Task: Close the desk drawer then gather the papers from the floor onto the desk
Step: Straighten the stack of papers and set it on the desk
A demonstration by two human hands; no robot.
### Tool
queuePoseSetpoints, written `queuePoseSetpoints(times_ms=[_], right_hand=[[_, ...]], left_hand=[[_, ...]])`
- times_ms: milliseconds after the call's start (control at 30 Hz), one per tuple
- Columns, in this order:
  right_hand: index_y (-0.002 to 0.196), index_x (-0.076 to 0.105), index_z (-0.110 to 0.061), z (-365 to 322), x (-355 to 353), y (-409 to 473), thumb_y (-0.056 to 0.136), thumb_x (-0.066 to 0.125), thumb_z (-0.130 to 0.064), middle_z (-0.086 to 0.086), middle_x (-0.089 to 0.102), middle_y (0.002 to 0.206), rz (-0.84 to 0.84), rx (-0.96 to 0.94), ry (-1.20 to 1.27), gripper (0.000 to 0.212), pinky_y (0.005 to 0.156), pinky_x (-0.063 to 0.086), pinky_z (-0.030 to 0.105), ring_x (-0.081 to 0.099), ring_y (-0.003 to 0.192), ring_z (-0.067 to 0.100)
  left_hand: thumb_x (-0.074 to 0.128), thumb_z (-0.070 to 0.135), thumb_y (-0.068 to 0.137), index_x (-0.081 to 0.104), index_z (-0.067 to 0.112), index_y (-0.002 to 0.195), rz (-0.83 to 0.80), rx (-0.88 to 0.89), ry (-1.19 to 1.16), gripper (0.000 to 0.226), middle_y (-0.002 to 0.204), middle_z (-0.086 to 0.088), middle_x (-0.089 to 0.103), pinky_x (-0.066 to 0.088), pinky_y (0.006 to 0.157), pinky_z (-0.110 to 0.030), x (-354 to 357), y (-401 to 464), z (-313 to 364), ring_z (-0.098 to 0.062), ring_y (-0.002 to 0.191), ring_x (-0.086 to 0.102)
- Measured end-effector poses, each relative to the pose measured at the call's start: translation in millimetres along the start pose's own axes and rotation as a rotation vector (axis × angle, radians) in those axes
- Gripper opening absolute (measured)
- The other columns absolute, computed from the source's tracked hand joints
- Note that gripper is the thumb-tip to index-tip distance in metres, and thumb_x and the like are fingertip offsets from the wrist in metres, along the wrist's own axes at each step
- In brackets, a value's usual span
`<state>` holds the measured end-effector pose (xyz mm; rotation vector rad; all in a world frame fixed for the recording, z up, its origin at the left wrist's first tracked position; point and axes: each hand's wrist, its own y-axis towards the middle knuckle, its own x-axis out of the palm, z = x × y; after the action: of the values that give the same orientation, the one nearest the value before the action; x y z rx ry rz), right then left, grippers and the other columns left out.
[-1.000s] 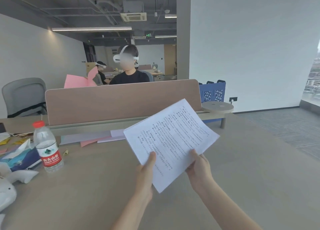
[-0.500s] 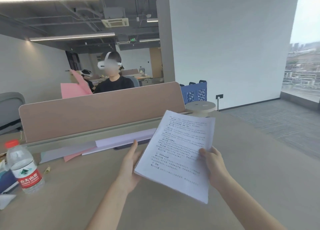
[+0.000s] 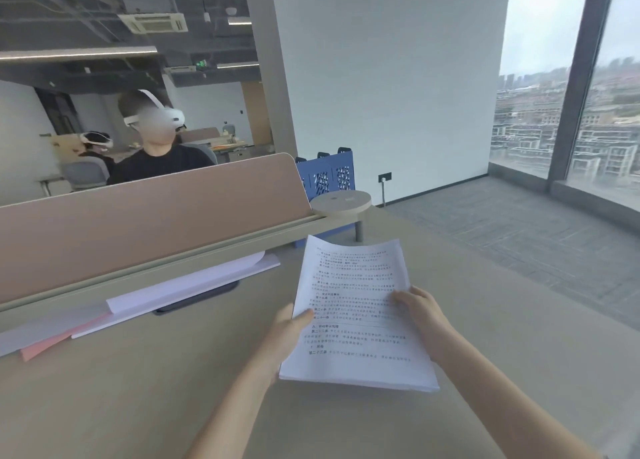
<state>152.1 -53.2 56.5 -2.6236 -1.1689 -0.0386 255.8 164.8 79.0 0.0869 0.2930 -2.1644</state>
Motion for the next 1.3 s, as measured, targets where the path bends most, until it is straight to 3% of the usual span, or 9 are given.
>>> queuePoseSetpoints(times_ms=[133,300,500,567,700,767,867,1067,1300], right_hand=[[0.096,0.066,-0.005,-3.0,-26.9,20.7,0.091,0.056,-0.009,0.019,0.069,0.091,0.075,0.04,-0.083,0.011,0.065,0.059,0.039,0.068,0.072,0.034],[0.083,0.066,-0.007,-2.6,-59.4,48.1,0.083,0.057,-0.009,0.021,0.064,0.086,0.163,0.05,-0.188,0.009,0.069,0.047,0.038,0.062,0.073,0.032],[0.096,0.074,-0.008,-13.6,-93.9,79.1,0.088,0.054,0.0,0.018,0.075,0.09,0.181,0.012,-0.31,0.023,0.084,0.06,0.048,0.074,0.088,0.037],[0.099,0.077,-0.006,-16.4,-105.0,95.2,0.087,0.055,0.004,0.016,0.075,0.088,0.162,0.017,-0.359,0.027,0.077,0.061,0.039,0.073,0.08,0.031],[0.098,0.079,-0.003,-20.1,-115.9,124.1,0.085,0.051,0.009,0.012,0.071,0.083,0.116,0.003,-0.506,0.033,0.066,0.048,0.03,0.065,0.072,0.023],[0.102,0.077,-0.005,-21.1,-116.6,140.3,0.087,0.052,0.007,0.011,0.07,0.086,0.12,-0.027,-0.54,0.031,0.068,0.05,0.033,0.065,0.076,0.024],[0.117,0.072,-0.013,-23.8,-114.2,163.6,0.088,0.058,-0.002,0.007,0.07,0.098,0.162,-0.072,-0.595,0.034,0.08,0.054,0.038,0.067,0.092,0.027],[0.12,0.072,-0.02,-31.5,-110.4,196.9,0.089,0.054,-0.008,0.011,0.07,0.115,0.141,-0.09,-0.767,0.038,0.083,0.052,0.032,0.066,0.106,0.03],[0.128,0.067,-0.014,-33.0,-111.8,219.3,0.094,0.047,-0.005,0.015,0.068,0.124,0.159,-0.176,-1.016,0.04,0.086,0.049,0.033,0.064,0.114,0.033]], left_hand=[[0.053,0.025,0.1,0.063,0.015,0.121,0.003,-0.005,-0.039,0.026,0.113,-0.005,0.075,0.06,0.079,-0.04,27.0,22.6,-4.5,-0.025,0.101,0.074],[0.051,0.03,0.099,0.056,0.019,0.127,0.005,-0.045,-0.083,0.031,0.119,-0.003,0.071,0.058,0.064,-0.03,61.0,49.8,-6.8,-0.022,0.102,0.072],[0.05,0.035,0.094,0.062,0.027,0.118,0.014,-0.047,-0.019,0.028,0.112,0.006,0.074,0.06,0.083,-0.042,99.5,81.7,-6.9,-0.017,0.099,0.072],[0.048,0.037,0.089,0.067,0.029,0.105,0.045,-0.028,0.016,0.025,0.102,0.006,0.076,0.06,0.086,-0.047,110.9,92.1,-6.6,-0.019,0.094,0.073],[0.044,0.025,0.094,0.053,0.016,0.082,0.184,0.037,0.102,0.017,0.08,-0.002,0.063,0.047,0.062,-0.036,131.6,110.1,-3.1,-0.021,0.069,0.06],[0.043,0.018,0.096,0.052,0.016,0.096,0.254,0.074,0.17,0.009,0.084,-0.002,0.061,0.037,0.059,-0.032,138.0,119.5,-1.9,-0.019,0.069,0.055],[0.041,0.015,0.095,0.037,0.022,0.141,0.284,0.101,0.269,0.046,0.106,-0.004,0.067,0.041,0.065,-0.032,144.2,135.7,-2.9,-0.022,0.083,0.061],[0.041,0.018,0.094,0.063,0.024,0.121,0.253,0.161,0.597,0.035,0.125,0.005,0.068,0.051,0.082,-0.032,151.8,159.8,-4.0,-0.021,0.105,0.065],[0.032,0.027,0.096,0.049,0.022,0.128,0.242,0.2,0.868,0.036,0.113,-0.007,0.072,0.048,0.075,-0.036,164.4,175.0,-1.4,-0.031,0.099,0.065]])
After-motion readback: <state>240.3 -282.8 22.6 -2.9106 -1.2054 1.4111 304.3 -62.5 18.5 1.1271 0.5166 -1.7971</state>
